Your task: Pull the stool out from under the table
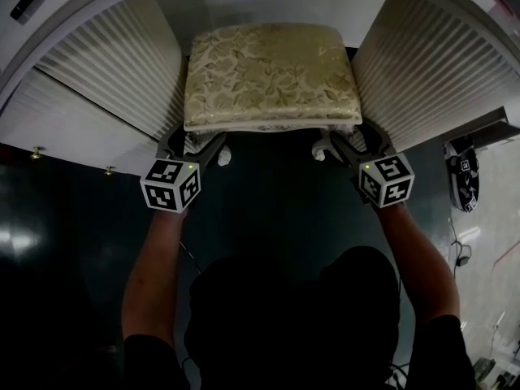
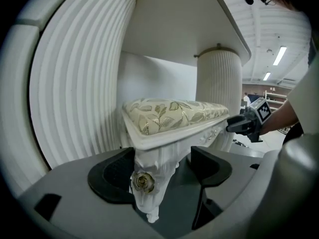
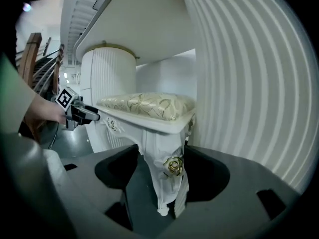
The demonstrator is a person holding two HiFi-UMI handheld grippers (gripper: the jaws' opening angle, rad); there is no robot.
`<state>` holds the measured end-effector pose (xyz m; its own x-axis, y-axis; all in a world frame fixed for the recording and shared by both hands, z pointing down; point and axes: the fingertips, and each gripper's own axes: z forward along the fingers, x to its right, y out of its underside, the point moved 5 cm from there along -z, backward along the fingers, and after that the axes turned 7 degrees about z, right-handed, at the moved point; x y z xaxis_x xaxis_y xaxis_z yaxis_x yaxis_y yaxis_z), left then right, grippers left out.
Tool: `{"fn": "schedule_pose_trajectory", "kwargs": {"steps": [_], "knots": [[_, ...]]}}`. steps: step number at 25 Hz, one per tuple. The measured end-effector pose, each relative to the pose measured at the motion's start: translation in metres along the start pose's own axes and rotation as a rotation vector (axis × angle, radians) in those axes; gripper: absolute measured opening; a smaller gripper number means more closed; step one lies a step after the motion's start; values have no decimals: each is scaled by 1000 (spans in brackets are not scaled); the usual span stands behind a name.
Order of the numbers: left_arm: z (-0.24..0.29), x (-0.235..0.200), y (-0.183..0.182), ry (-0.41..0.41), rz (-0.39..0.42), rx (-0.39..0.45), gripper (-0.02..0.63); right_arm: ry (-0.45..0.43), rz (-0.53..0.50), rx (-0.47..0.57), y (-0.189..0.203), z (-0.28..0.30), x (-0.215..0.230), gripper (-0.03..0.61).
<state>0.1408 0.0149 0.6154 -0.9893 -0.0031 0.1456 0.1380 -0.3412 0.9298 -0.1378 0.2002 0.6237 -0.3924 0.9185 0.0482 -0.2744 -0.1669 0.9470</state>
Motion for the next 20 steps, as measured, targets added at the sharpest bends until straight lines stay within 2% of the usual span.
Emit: {"fn": "schedule_pose_trajectory", "kwargs": {"steps": [4,7,14,20], "knots": [[0,7,-4,2,36,-40,371,33,-79,-28,0,-2,-4,247],[-3,6,-5,19,-5,-21,370,-5,-19,-27,-5,-4,-5,247],[-5,7,-7,47,-33,-15,370,-81,97,-35,-9,-7,2,247],[-8,0,-15,84,-31,-51,370,-163,128,-71,-12,-17,-1,245]]}}
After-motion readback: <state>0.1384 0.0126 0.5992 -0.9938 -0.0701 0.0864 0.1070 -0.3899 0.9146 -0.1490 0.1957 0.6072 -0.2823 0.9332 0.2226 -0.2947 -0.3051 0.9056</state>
